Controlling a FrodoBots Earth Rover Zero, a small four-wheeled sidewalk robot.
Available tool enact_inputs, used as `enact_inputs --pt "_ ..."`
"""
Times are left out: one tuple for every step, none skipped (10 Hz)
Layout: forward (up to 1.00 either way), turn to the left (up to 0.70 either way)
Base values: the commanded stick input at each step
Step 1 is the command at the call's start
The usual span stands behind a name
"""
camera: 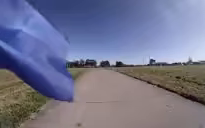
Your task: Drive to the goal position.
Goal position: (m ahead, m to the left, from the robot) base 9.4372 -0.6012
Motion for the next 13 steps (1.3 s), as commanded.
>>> enact_inputs --pt "1.0 0.0" --pt "1.0 0.0" --pt "1.0 0.0" --pt "1.0 0.0" --pt "1.0 0.0" --pt "1.0 0.0" --pt "1.0 0.0" --pt "1.0 0.0" --pt "1.0 0.0" --pt "1.0 0.0" --pt "1.0 0.0" --pt "1.0 0.0" --pt "1.0 0.0"
